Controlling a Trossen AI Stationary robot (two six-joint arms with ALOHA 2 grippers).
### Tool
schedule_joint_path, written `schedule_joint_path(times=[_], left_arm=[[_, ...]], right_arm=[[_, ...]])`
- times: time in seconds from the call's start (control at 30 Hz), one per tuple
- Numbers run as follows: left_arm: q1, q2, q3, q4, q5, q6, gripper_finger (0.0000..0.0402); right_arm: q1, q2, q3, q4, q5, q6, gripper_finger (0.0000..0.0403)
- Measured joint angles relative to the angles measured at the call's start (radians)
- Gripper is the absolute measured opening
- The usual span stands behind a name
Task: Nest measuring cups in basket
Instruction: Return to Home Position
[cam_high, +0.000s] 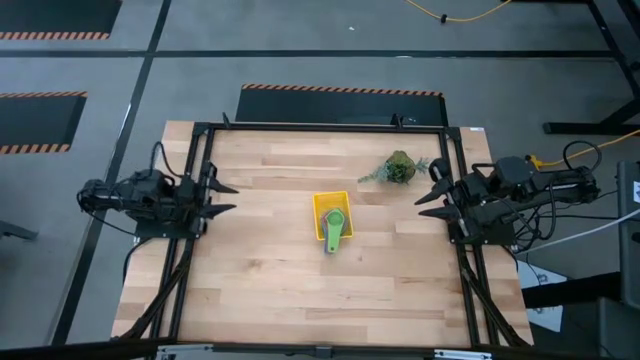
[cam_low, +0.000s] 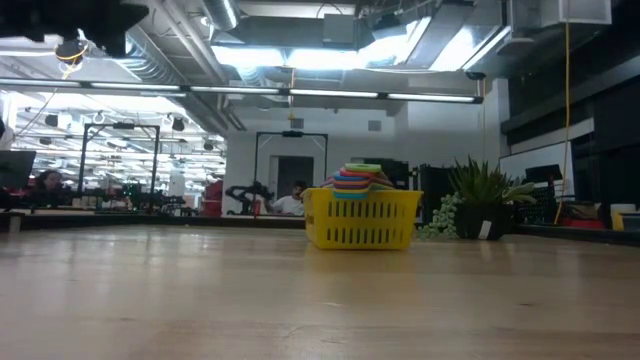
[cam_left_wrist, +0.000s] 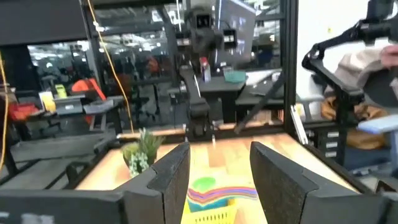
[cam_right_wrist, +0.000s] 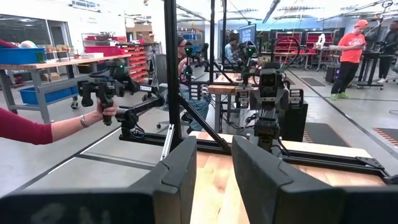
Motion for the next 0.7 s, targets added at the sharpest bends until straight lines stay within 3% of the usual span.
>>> schedule_joint_path(times=[0.47, 0.7], left_arm=[[0.0, 0.0, -0.262, 0.314, 0.001, -0.002, 0.016], [0.0, 0.001, -0.269, 0.299, 0.023, -0.003, 0.016]], right_arm=[[0.0, 0.0, 0.0, 0.0, 0.0, 0.0, 0.0108], [0.0, 0.0, 0.0, 0.0, 0.0, 0.0, 0.0108]])
